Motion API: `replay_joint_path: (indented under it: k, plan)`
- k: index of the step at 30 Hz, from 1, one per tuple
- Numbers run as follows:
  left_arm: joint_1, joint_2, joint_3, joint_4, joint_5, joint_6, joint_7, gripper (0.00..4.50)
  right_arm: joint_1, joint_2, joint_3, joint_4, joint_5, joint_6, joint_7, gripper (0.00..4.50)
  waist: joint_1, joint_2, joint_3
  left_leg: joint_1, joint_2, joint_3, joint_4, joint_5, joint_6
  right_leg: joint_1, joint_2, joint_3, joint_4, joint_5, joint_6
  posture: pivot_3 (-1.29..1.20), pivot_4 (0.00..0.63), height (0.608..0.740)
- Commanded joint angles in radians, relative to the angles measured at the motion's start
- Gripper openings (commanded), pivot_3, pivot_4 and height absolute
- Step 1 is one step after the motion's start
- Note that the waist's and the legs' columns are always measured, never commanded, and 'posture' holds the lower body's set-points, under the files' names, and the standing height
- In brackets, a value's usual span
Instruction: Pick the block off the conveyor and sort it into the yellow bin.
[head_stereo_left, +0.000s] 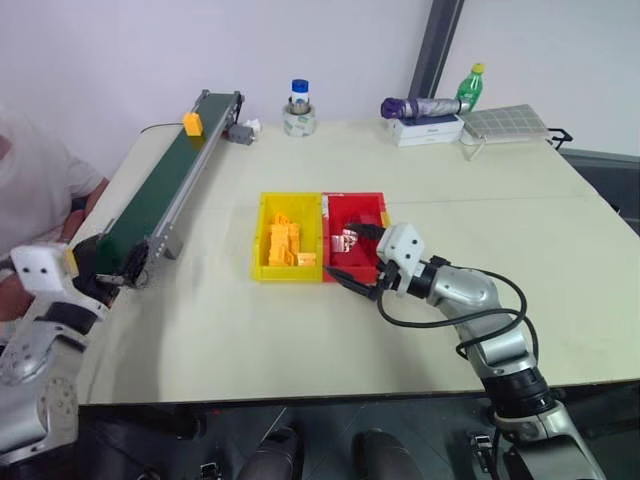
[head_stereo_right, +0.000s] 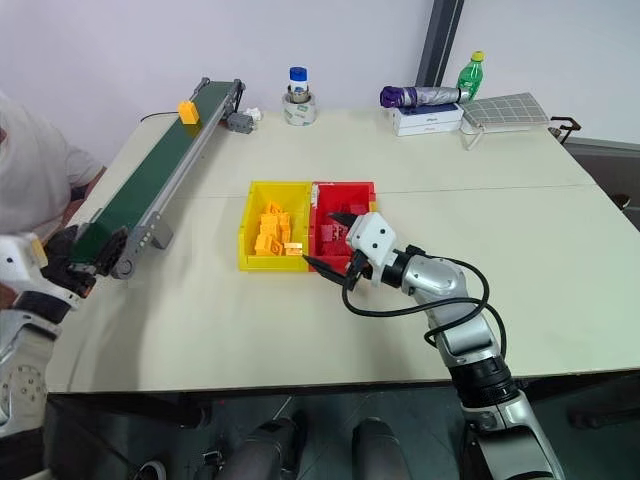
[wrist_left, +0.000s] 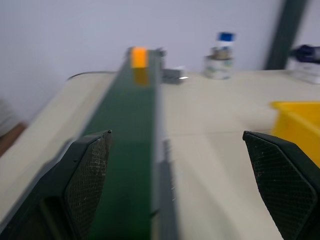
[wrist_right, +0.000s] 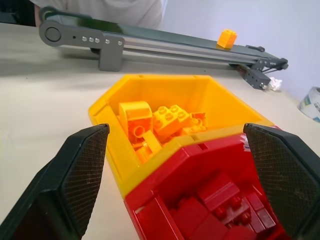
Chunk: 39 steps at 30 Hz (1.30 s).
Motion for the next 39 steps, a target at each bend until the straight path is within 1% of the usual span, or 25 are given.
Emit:
replay_joint_path:
  k: [1,13,22,33,39]
  plan:
    - [-0.029,-0.002,0.04,0.012,0.023,-0.029,0.079,4.41,-0.026,0.006,-0.003,-0.01,0.013,-0.018,0.011,4.5,0.001,0.0,0.0,0.0,0.0,0.0,0.0,0.0,0.0,0.0,0.0,0.0,0.0,0.0,0.0,0.0,0.15,0.74]
    - [-0.062,0.007,-0.017,0.038,0.074,-0.059,0.102,4.41,-0.027,0.013,-0.003,-0.016,0.012,-0.013,0.011,4.5,-0.002,0.0,0.0,0.0,0.0,0.0,0.0,0.0,0.0,0.0,0.0,0.0,0.0,0.0,0.0,0.0,0.15,0.74]
    - [-0.126,0.02,-0.036,0.073,0.105,-0.062,0.122,4.41,-0.028,0.016,-0.006,-0.011,0.011,-0.015,0.008,4.5,-0.001,0.0,0.0,0.0,0.0,0.0,0.0,0.0,0.0,0.0,0.0,-0.001,0.0,0.001,0.0,0.0,0.15,0.74]
    - [-0.153,0.022,-0.049,0.102,0.128,-0.059,0.12,4.41,-0.01,0.012,-0.012,-0.028,0.012,-0.013,-0.002,4.5,-0.001,0.0,0.0,0.0,0.0,0.0,0.0,0.0,0.0,0.0,0.0,-0.001,0.0,0.001,0.0,0.0,0.15,0.74]
    - [-0.239,0.056,-0.083,0.139,0.158,-0.008,0.146,4.41,-0.012,0.011,-0.011,-0.028,0.011,-0.011,-0.005,4.5,0.001,0.0,0.0,0.0,0.0,0.0,0.0,0.0,0.0,0.0,0.0,-0.001,0.0,0.001,0.0,0.0,0.15,0.74]
